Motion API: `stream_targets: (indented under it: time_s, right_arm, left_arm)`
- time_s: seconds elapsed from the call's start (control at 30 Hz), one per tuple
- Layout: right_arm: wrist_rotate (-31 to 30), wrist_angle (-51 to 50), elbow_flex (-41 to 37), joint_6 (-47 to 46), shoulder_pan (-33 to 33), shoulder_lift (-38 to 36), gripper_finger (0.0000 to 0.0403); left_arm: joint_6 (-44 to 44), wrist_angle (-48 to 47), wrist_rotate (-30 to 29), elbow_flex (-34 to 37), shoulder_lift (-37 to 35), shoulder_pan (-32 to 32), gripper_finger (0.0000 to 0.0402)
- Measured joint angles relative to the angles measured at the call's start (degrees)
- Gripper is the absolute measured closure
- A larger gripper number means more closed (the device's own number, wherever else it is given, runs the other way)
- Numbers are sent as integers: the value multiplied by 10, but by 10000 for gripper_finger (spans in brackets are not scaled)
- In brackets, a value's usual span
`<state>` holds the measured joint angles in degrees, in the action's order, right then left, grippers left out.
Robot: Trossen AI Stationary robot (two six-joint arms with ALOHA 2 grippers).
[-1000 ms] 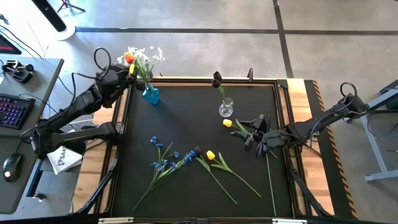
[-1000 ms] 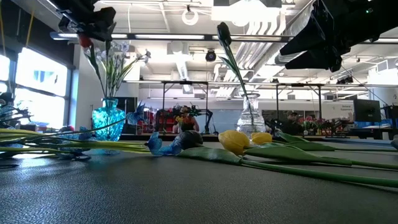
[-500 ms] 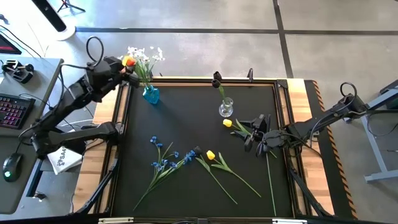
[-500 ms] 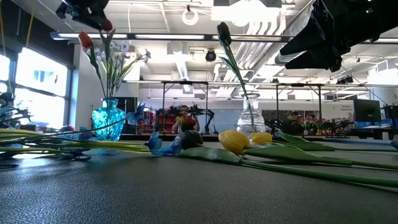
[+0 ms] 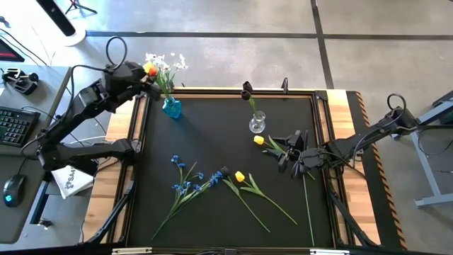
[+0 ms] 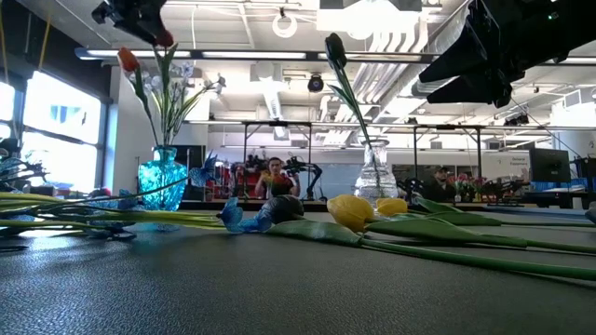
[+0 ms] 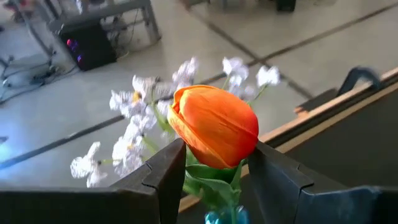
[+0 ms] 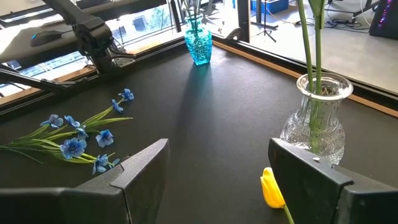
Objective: Sort flowers into vase by color
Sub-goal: Put the orange flower into the blue vase, then put the black flower into the transparent vase
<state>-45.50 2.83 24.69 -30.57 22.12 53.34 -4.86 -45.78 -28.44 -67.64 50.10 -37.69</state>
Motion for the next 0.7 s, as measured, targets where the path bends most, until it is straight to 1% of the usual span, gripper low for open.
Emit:
stream_targets:
  time_s: [0.17, 0.27, 0.37, 0.43, 0.57, 0.7]
  right_arm:
    - [0, 0, 0, 0, 0, 0, 133]
    - [0, 0, 0, 0, 0, 0, 133]
    - [0, 0, 0, 0, 0, 0, 133]
    - [0, 1, 0, 0, 0, 0, 133]
    - [0, 8, 0, 0, 0, 0, 133]
    - [0, 17, 0, 9, 0, 0, 133]
  left_arm:
    - [4, -27, 4, 0, 28, -27, 230]
    - [4, -49, 21, 0, 48, -49, 212]
    - [4, -74, 52, -2, 67, -75, 190]
    - [5, -108, 72, -16, 84, -91, 176]
    - [4, -183, 76, -64, 117, -105, 157]
    - [4, -206, 79, -114, 138, -106, 154]
